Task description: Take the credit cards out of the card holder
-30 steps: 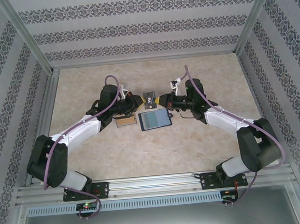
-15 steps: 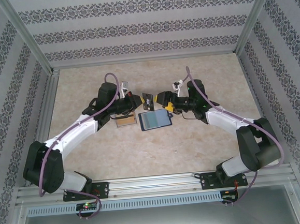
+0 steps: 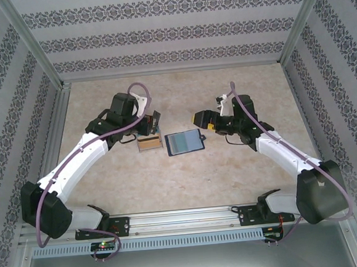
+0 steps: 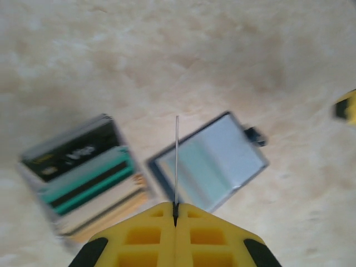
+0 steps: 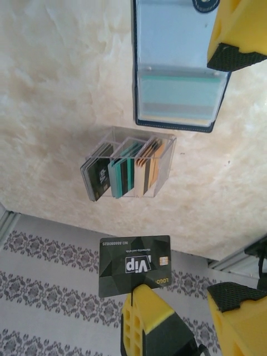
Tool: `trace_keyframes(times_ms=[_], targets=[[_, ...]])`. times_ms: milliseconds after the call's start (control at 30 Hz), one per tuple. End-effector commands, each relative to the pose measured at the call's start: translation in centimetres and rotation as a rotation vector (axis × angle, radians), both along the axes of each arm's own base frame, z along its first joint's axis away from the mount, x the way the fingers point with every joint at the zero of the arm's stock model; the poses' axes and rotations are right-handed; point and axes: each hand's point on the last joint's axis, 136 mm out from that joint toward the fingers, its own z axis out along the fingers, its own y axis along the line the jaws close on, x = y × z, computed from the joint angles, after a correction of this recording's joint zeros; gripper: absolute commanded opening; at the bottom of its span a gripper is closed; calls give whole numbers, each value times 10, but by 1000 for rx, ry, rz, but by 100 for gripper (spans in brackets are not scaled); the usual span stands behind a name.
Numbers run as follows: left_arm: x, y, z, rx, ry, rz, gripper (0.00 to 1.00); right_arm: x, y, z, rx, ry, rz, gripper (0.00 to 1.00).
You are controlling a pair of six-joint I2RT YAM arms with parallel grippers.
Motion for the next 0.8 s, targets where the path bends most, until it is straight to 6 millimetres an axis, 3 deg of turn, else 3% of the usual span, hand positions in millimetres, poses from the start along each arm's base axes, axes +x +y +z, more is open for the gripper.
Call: trace_keyframes(times_ms=[0,167,533,767], targets=[[1,23,1,299,-209,-155,0,0,-10,10,-59,-69,-21,98],[12,31,2,507,-387,-283,0,-4,-15,14,-81,-93,-37,98],[41,29,-37,834,-466,-557,0,-11,-17,8,-78,-69,-44,98],[53,22,-56,863,-454,-611,0,-15,-20,-2,-82,-43,-59,98]])
